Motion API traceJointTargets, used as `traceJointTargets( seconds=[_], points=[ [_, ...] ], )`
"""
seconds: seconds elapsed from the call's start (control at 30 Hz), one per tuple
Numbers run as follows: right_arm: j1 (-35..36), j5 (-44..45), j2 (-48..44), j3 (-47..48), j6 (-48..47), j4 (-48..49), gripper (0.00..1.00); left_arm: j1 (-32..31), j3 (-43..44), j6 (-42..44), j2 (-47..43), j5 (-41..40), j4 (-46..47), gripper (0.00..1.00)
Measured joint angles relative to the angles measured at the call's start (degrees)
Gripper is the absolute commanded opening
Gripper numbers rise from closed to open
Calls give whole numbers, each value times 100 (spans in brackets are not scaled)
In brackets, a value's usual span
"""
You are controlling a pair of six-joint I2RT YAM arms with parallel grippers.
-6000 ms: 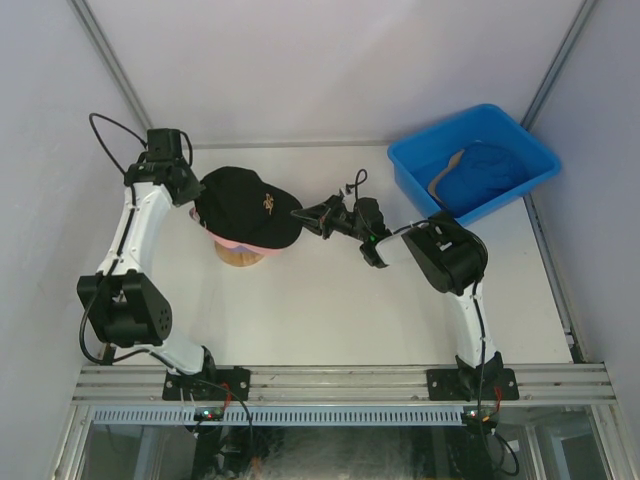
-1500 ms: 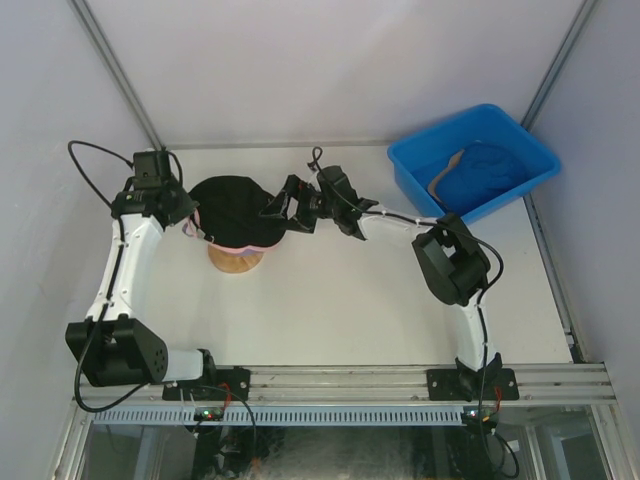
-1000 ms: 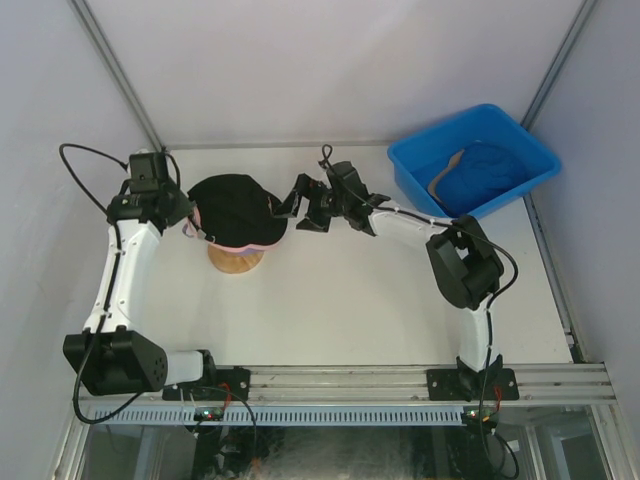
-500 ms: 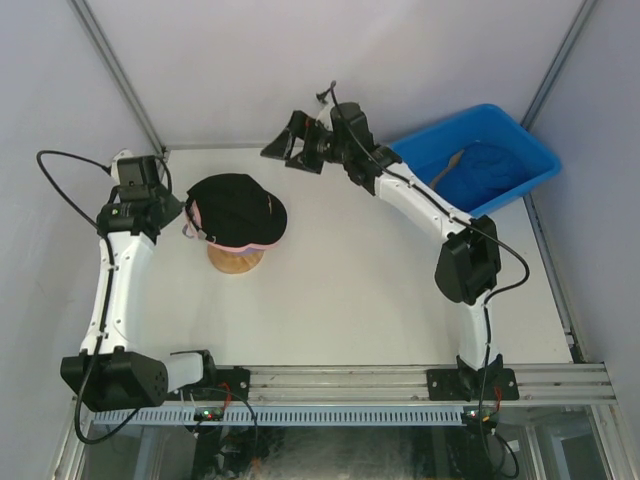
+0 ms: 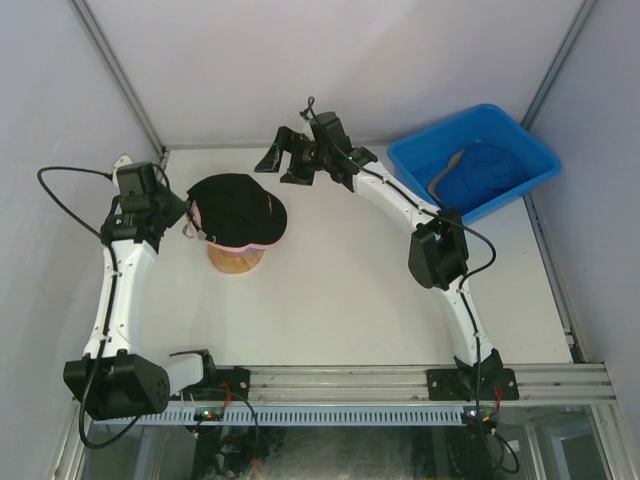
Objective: Stack the hats
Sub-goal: Stack the hat on the hat.
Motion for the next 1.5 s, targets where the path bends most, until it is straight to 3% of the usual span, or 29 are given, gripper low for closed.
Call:
traceJointTargets(
  seconds=[0.27, 1.5],
  points=[
    [9, -118, 50, -2, -46, -57, 94, 442, -723, -457, -184, 750, 745, 28],
    [9, -273, 50, -48, -42, 98, 95, 649, -896, -522, 350, 1847, 2144, 28]
  ],
)
